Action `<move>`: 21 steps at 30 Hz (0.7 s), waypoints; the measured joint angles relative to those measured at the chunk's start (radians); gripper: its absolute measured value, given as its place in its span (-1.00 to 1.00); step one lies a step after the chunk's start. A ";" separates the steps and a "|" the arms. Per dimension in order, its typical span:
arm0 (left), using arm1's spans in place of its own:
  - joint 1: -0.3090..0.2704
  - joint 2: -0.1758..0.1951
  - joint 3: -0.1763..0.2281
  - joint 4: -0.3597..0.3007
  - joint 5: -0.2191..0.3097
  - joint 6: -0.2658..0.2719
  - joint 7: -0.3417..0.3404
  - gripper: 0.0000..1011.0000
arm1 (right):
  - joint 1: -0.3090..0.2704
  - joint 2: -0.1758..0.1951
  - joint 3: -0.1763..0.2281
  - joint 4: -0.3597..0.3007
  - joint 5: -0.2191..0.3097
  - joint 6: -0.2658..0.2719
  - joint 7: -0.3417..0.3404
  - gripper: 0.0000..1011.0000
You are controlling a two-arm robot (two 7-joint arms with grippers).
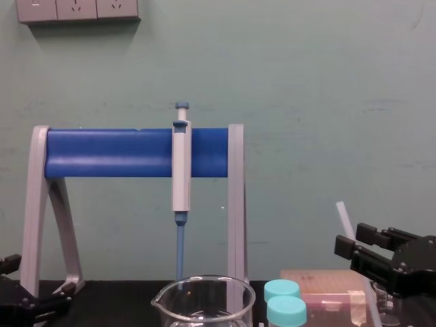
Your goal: Pick up the stirring rod with one hand, then place it down.
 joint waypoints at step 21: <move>0.000 0.000 0.000 0.000 0.000 0.000 0.000 0.98 | 0.000 0.000 0.000 0.000 0.001 -0.001 0.001 0.98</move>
